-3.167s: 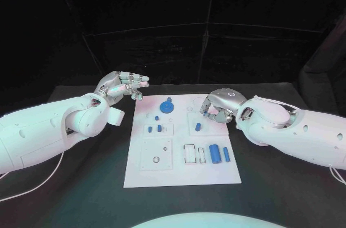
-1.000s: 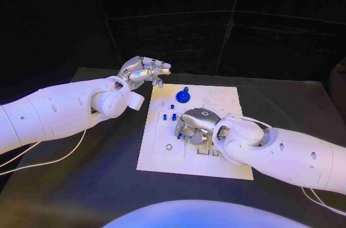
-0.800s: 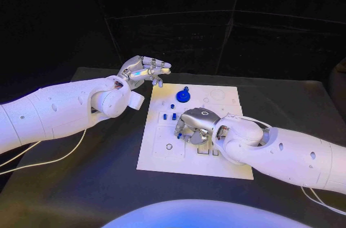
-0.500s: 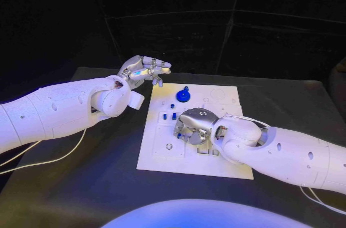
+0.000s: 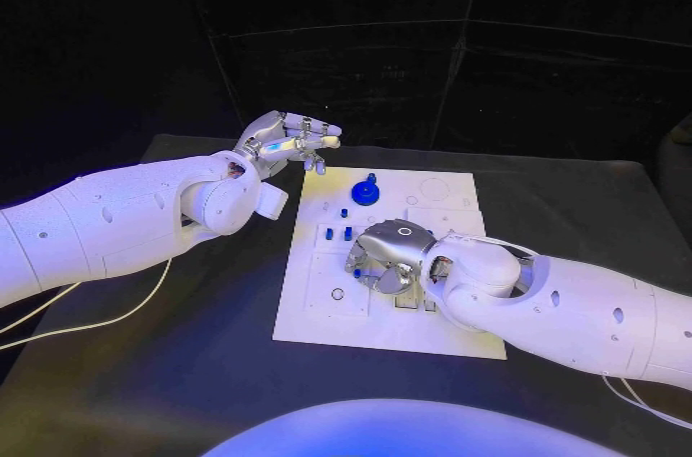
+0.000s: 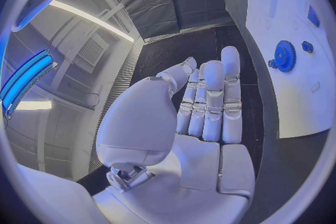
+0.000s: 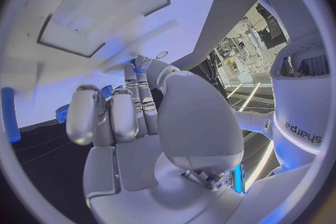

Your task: Assemble the parts on the task board

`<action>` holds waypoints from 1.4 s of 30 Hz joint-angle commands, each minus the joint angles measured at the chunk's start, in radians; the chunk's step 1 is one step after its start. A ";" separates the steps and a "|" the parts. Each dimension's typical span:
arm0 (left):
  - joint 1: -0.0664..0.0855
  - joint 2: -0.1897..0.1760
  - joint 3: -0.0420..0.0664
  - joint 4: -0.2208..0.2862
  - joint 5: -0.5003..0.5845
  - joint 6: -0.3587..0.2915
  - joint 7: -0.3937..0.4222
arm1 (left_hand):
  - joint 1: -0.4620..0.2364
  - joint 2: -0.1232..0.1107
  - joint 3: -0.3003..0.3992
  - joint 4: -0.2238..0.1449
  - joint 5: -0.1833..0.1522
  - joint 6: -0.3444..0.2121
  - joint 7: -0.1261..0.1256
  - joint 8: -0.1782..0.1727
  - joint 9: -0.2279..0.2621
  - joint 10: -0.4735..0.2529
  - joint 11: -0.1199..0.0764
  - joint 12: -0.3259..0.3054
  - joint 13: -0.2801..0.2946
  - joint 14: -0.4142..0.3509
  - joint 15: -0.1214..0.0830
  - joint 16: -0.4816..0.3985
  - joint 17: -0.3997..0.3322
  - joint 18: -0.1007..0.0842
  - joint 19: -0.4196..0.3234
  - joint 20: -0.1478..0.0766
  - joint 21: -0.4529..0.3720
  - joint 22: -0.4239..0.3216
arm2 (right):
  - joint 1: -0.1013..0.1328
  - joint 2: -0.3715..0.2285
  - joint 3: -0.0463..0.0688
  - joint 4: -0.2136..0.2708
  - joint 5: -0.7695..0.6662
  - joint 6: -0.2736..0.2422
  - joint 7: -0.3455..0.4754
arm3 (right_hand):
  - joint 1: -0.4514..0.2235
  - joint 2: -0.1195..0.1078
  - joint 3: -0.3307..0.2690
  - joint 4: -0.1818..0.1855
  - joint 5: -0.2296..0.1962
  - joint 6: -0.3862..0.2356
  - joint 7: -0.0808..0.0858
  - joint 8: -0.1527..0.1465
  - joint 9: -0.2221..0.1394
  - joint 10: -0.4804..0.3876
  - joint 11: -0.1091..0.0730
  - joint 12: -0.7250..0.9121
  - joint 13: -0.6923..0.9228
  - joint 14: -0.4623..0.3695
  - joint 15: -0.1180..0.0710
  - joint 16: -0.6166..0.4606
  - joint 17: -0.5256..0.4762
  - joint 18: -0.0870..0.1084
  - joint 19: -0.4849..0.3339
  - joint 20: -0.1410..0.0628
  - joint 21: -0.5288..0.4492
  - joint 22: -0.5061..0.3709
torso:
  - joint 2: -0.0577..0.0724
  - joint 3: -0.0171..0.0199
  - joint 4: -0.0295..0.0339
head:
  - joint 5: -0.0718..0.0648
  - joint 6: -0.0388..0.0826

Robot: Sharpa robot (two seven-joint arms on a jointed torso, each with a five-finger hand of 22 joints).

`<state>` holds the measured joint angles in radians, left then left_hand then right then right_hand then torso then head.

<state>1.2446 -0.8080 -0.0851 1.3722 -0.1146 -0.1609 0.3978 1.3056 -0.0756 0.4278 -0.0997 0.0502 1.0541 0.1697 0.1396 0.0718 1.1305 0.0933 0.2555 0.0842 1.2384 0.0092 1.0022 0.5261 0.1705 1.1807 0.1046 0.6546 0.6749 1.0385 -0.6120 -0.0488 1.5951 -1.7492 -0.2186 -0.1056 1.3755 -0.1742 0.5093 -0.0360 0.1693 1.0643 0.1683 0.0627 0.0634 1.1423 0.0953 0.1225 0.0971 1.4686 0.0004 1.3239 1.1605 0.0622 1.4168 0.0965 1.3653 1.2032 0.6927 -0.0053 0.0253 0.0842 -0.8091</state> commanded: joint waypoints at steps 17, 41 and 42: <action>0.001 -0.003 0.001 -0.003 0.004 0.026 -0.007 | 0.003 0.003 -0.005 0.000 -0.001 -0.009 0.001 0.006 -0.001 -0.008 0.001 0.005 0.001 -0.008 0.000 -0.005 -0.002 0.012 -0.006 0.004 -0.004 -0.002 | -0.001 -0.117 -0.002 0.085 0.102 -0.211 0.037 | -0.027 -0.004 -0.035 -0.003 0.013 -0.050 0.008 0.004 0.004 -0.070 0.015 -0.001 -0.026 0.014 0.017 -0.041 -0.060 0.032 -0.037 0.021 -0.058 -0.087 | -0.002 0.0002 -0.0020 | -0.010 0.012; 0.001 0.001 -0.001 -0.009 0.004 0.031 -0.009 | 0.003 0.003 -0.005 0.000 -0.001 -0.009 0.001 0.006 -0.001 -0.008 0.001 0.005 0.001 -0.008 0.000 -0.005 -0.002 0.012 -0.006 0.004 -0.004 -0.002 | 0.098 -0.289 0.050 0.087 0.078 0.046 -0.141 | -0.012 0.014 -0.267 0.031 -0.011 -0.100 -0.050 0.006 0.006 -0.153 -0.020 0.065 -0.030 0.017 -0.033 -0.057 -0.086 0.035 -0.033 -0.019 -0.089 -0.120 | 0.000 -0.0002 0.0020 | -0.053 0.044; 0.001 0.001 -0.002 -0.009 0.004 0.031 -0.009 | 0.003 0.003 -0.005 0.000 -0.001 -0.009 0.001 0.006 -0.001 -0.008 0.001 0.005 0.001 -0.008 0.000 -0.005 -0.002 0.012 -0.006 0.004 -0.004 -0.002 | 0.098 -0.288 0.050 0.085 0.077 0.055 -0.141 | -0.009 0.018 -0.270 0.032 -0.010 -0.096 -0.050 0.007 0.006 -0.150 -0.021 0.069 -0.030 0.017 -0.034 -0.059 -0.088 0.035 -0.032 -0.021 -0.089 -0.119 | 0.001 -0.0001 0.0019 | -0.053 0.044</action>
<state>1.2443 -0.8078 -0.0873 1.3626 -0.1143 -0.1419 0.3860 1.3056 -0.0756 0.4280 -0.0995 0.0502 1.0541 0.1697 0.1396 0.0718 1.1291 0.0948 0.2555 0.0848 1.2383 0.0092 1.0021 0.5249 0.1700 1.1807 0.1046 0.6546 0.6747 1.1349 -0.9012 0.0005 1.6807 -1.6432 -0.2402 -0.2117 1.3691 -0.1647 0.2434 -0.0046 0.1622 0.9625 0.1163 0.0656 0.0688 0.9902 0.0796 0.1905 0.0664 1.4652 -0.0255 1.2683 1.0734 0.0778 1.3868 0.0798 1.2812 1.0839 0.6931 -0.0057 0.0267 0.0295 -0.7634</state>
